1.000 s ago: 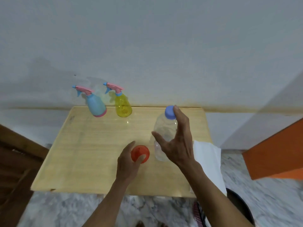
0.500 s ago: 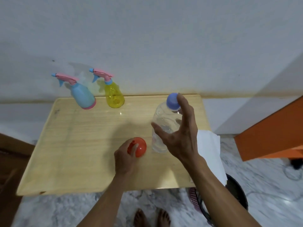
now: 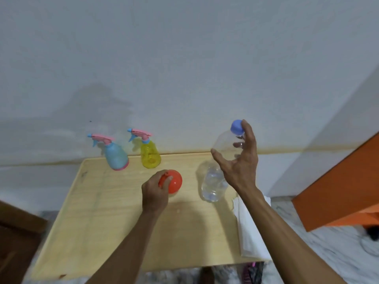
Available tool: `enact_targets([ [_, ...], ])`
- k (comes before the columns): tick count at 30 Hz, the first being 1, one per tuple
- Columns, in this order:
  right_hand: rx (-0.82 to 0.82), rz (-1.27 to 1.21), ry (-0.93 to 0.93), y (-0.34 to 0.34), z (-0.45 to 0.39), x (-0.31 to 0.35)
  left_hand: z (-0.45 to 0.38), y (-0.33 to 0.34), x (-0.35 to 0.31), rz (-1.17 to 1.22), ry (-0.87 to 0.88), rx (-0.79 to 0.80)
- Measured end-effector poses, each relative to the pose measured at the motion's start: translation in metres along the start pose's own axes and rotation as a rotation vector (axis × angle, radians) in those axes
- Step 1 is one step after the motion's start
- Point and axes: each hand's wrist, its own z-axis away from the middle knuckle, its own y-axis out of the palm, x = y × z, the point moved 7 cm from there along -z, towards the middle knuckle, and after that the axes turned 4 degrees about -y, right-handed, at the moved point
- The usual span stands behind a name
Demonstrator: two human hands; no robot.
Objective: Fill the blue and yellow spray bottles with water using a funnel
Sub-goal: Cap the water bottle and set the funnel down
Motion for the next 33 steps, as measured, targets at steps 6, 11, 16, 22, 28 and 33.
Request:
enact_targets([
  [6, -0.016, 0.010, -0.049, 0.016, -0.062, -0.027, -0.055, 0.044, -0.023, -0.013, 0.060, -0.023],
  [11, -0.033, 0.046, -0.098, 0.036, -0.100, -0.057, -0.095, 0.097, -0.015, -0.036, 0.019, 0.039],
  [16, -0.020, 0.053, -0.034, 0.055, -0.116, -0.093, -0.118, 0.134, 0.001, -0.064, 0.039, 0.082],
  [22, -0.017, 0.101, -0.094, 0.068, -0.123, -0.109, -0.130, 0.167, 0.023, -0.128, 0.067, 0.144],
  [28, -0.023, 0.111, -0.174, 0.073, -0.129, -0.111, -0.132, 0.183, 0.033, -0.148, 0.060, 0.165],
  [33, -0.027, 0.114, -0.214, 0.074, -0.126, -0.112, -0.133, 0.189, 0.039, -0.152, 0.026, 0.186],
])
